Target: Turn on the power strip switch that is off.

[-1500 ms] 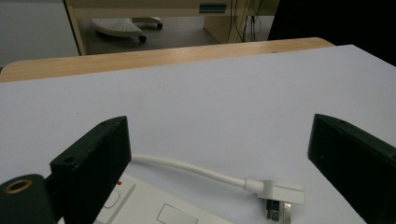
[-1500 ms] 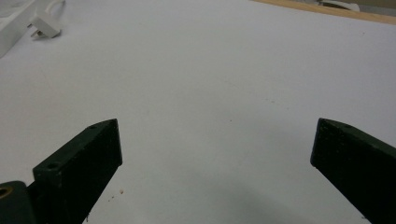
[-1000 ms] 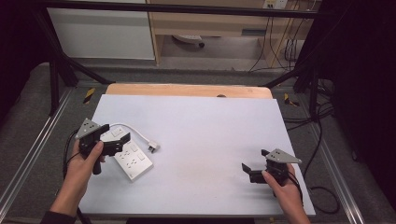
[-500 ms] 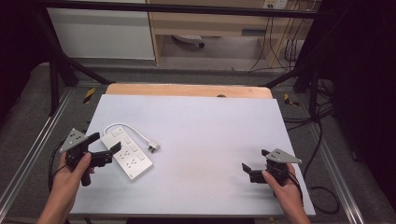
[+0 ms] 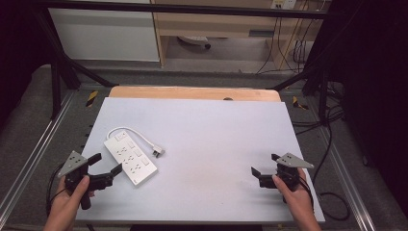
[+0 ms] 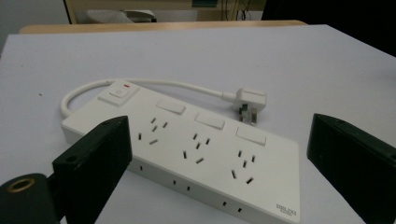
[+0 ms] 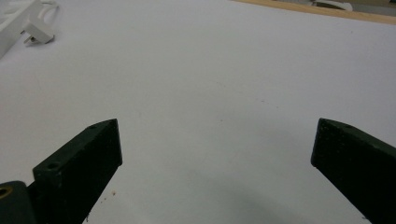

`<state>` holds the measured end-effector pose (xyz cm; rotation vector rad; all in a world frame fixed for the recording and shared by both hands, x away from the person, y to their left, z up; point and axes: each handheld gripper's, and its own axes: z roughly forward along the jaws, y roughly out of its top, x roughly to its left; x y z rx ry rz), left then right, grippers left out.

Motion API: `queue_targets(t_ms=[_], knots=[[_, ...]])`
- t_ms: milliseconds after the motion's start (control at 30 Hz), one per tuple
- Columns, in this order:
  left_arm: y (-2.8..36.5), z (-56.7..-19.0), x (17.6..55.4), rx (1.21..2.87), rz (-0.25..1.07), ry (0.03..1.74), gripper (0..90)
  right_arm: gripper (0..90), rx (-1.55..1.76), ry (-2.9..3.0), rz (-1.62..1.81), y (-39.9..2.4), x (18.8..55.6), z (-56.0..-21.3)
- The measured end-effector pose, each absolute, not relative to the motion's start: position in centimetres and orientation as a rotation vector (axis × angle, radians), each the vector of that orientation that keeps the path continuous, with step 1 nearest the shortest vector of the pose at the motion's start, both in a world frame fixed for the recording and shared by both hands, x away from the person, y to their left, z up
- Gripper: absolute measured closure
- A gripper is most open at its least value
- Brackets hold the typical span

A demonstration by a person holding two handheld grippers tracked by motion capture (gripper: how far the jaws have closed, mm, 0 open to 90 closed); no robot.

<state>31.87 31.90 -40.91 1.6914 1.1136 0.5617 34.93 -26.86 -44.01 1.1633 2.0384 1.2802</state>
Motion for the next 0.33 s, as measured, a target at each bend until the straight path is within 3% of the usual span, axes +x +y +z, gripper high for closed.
queue_targets(t_ms=[333], knots=[[30.6,-43.2,30.8,1.77,0.502,1.123,7.4,1.9,1.196,2.05,1.23,-26.9,35.2,-44.6]])
